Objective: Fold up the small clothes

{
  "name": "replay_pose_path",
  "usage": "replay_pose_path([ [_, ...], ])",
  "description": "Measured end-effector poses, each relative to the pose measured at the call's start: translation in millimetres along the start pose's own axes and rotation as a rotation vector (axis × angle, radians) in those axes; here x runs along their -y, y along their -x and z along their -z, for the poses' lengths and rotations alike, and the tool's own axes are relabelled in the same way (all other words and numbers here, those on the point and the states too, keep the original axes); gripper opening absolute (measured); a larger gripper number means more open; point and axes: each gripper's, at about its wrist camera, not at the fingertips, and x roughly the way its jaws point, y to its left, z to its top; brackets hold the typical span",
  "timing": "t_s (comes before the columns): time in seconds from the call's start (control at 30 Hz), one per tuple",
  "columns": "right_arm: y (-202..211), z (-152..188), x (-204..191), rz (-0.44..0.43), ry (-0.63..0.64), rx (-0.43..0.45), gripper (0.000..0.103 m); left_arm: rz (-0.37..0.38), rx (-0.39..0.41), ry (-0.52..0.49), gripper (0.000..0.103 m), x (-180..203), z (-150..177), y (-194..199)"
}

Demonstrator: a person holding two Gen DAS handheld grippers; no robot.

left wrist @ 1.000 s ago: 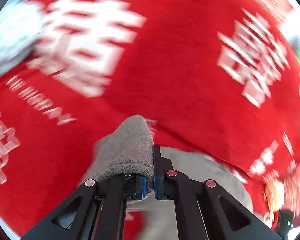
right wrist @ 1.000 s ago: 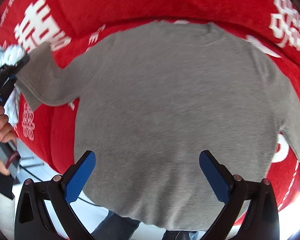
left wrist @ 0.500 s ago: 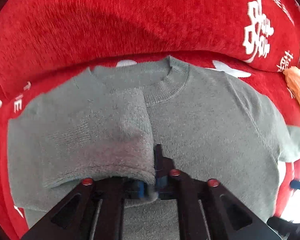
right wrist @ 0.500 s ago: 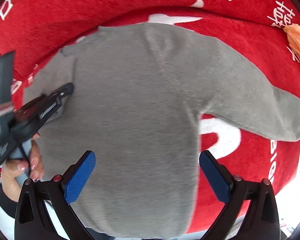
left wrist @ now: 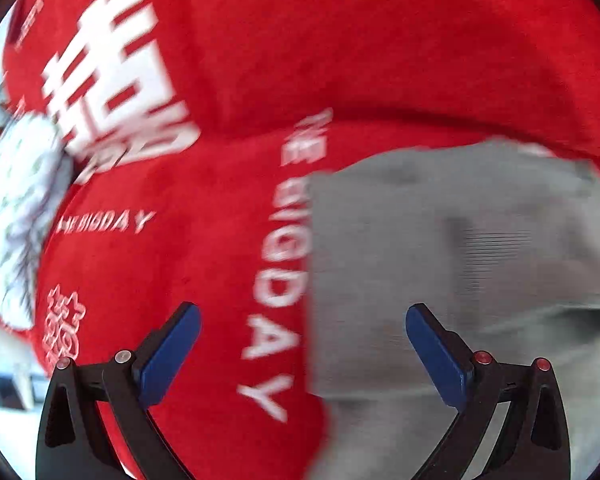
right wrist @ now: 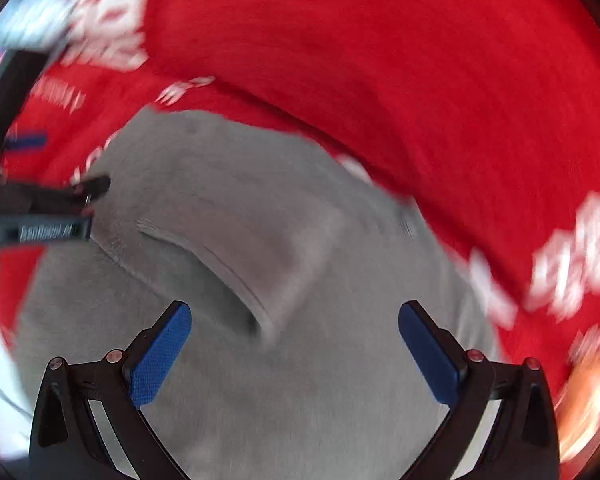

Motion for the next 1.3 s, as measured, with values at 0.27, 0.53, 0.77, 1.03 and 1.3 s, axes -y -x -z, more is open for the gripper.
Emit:
replay_pose_path([
  [0.27, -30, -15, 25, -0.001, -0.165, -0.003, 0.008, 0.007, 0.011, 0.006, 0.103, -9, 4, -20],
  [0.53, -51, 120, 160, -0.479, -1.220, -0.006, 0.015, 0.003, 0.021, 0.005, 0.103, -4, 8, -24],
  [0.77, -60, 156, 176, -0.588, -1.453, 0.019, 0.040, 0.036, -0.013, 0.018, 0.103, -10, 1, -22],
  [1.03, -55, 149, 164, -0.462, -1.313, -0.089, 0.007, 0.022, -0.013, -0.010, 0.103, -12, 1, -30],
  [1.3, -25, 183, 187, -0.356, -1.368, -0.108, 0.014, 0.022, -0.038, -0.037, 0.103, -8, 1, -8],
])
